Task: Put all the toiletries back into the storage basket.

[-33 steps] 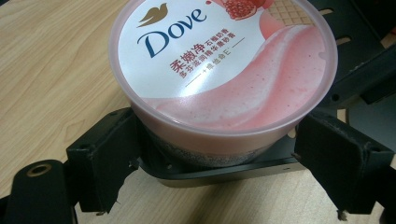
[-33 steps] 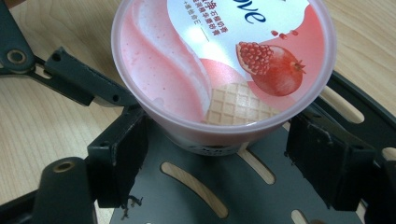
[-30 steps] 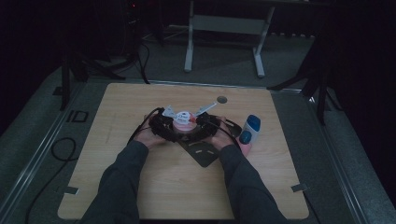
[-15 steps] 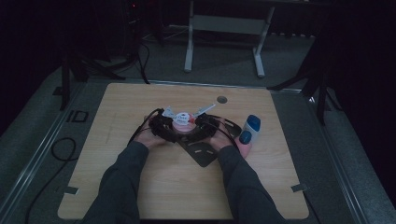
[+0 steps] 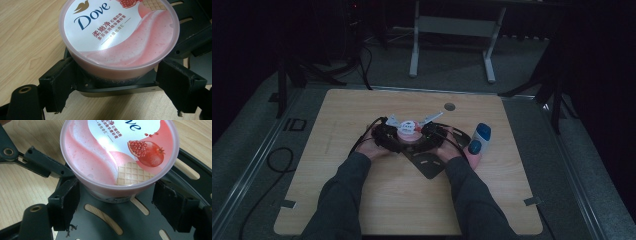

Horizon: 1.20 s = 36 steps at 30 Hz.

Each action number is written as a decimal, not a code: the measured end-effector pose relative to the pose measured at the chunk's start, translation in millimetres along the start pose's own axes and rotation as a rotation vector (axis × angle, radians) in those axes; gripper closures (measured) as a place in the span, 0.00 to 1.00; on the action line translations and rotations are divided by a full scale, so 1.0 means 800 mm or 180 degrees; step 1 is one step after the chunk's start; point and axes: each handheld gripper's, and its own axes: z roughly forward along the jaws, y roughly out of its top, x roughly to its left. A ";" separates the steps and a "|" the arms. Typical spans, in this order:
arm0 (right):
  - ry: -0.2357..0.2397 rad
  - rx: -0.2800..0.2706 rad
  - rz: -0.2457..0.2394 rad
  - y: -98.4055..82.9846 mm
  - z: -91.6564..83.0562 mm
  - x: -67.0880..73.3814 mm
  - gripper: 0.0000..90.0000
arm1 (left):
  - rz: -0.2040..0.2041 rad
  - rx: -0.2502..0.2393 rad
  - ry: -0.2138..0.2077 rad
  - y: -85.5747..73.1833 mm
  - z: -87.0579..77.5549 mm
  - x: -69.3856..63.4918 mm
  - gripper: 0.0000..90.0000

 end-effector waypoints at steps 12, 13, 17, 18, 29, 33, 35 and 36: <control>-0.0002 -0.0018 -0.0040 -0.001 0.000 0.000 0.25 | -0.0039 0.0063 0.0028 0.002 -0.001 -0.002 0.18; -0.0007 -0.0018 -0.0044 -0.001 0.000 0.001 0.25 | -0.0038 0.0074 0.0025 0.003 -0.001 -0.001 0.18; -0.0011 -0.0020 -0.0046 -0.001 0.000 0.001 0.25 | -0.0037 0.0081 0.0033 0.003 -0.001 -0.002 0.18; -0.0013 -0.0020 -0.0047 -0.001 0.000 0.001 0.25 | -0.0033 0.0104 0.0049 0.005 -0.001 -0.003 0.18; -0.0057 0.0011 -0.0035 -0.001 -0.001 0.001 0.25 | -0.0028 0.0080 0.0055 0.005 0.003 -0.003 0.19; -0.0076 0.0020 -0.0015 -0.001 0.000 0.001 0.23 | 0.0051 0.0100 0.0135 0.006 0.005 -0.007 0.19; -0.0080 0.0019 -0.0012 -0.001 -0.001 0.000 0.23 | 0.0053 0.0105 0.0137 0.007 0.006 -0.007 0.19; -0.0080 0.0019 -0.0012 -0.001 -0.001 0.000 0.23 | 0.0045 0.0106 0.0131 0.007 0.005 -0.006 0.19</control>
